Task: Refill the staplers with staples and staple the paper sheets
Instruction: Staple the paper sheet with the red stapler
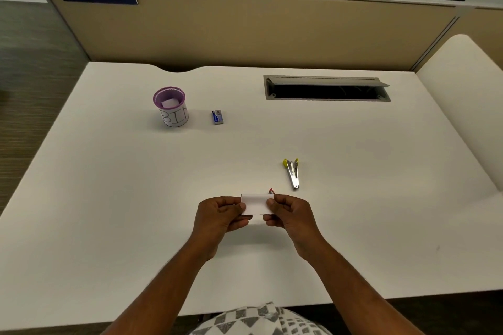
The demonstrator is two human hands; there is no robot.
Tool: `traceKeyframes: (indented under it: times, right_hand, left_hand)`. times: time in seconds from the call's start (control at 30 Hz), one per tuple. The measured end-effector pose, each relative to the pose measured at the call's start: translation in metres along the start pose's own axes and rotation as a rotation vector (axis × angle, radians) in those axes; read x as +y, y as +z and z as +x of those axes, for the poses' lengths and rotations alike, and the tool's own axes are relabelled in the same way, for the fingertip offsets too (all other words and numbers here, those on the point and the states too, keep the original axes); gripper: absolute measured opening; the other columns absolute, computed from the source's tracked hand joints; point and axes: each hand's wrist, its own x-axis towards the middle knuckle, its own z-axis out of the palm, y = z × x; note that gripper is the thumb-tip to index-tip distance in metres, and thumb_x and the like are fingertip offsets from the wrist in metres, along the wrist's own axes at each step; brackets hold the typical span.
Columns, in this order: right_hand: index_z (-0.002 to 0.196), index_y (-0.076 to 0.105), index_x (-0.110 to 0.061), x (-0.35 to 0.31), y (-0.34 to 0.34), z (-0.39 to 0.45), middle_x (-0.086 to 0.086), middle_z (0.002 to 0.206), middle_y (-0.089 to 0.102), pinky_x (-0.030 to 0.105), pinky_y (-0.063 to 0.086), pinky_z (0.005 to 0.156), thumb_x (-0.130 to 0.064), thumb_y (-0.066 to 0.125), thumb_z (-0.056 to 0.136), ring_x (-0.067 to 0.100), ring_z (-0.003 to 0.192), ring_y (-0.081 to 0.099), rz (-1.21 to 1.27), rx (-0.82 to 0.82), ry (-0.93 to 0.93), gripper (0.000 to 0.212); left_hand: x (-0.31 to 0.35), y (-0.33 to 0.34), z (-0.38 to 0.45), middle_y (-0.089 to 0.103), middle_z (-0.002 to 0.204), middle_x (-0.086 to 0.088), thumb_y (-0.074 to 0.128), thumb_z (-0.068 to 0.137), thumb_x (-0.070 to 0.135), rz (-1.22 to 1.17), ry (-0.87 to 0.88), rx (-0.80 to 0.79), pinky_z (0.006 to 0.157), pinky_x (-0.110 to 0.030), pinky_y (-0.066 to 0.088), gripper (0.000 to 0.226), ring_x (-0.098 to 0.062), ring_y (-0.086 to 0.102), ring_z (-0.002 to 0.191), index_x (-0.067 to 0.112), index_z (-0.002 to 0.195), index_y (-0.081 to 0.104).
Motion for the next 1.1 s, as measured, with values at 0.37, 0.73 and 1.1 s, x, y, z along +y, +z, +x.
traceKeyframes:
  times: [0.37, 0.73, 1.1]
  right_hand:
    - [0.116, 0.072, -0.033, -0.010, -0.002, -0.001, -0.009, 0.108, 0.075, 0.026, 0.057, 0.090, -0.031, 0.076, 0.090, 0.005, 0.103, 0.070, -0.282, -0.165, -0.137, 0.026]
    - [0.082, 0.081, -0.028, -0.013, 0.012, 0.000, -0.009, 0.087, 0.079, 0.020, 0.053, 0.077, -0.023, 0.078, 0.088, 0.004, 0.084, 0.073, -0.273, -0.086, -0.194, 0.008]
    - [0.084, 0.078, -0.031, -0.007, 0.024, -0.002, -0.014, 0.088, 0.077, 0.019, 0.050, 0.079, -0.031, 0.075, 0.090, 0.002, 0.088, 0.070, -0.310, -0.013, -0.264, 0.007]
  left_hand:
    - [0.000, 0.005, -0.002, 0.079, 0.080, -0.009, 0.078, 0.085, 0.008, 0.295, 0.123, -0.018, 0.069, -0.030, 0.064, 0.009, -0.025, 0.078, 0.073, 0.012, 0.092, 0.076]
    - [0.006, 0.008, -0.002, 0.077, 0.075, -0.005, 0.078, 0.085, 0.007, 0.448, 0.212, -0.013, 0.067, -0.028, 0.063, 0.008, -0.020, 0.077, 0.069, 0.014, 0.086, 0.078]
    - [0.007, 0.006, -0.003, 0.077, 0.085, 0.011, 0.078, 0.086, 0.025, 0.563, 0.376, 0.054, 0.070, -0.022, 0.061, 0.005, -0.007, 0.074, 0.079, 0.025, 0.091, 0.077]
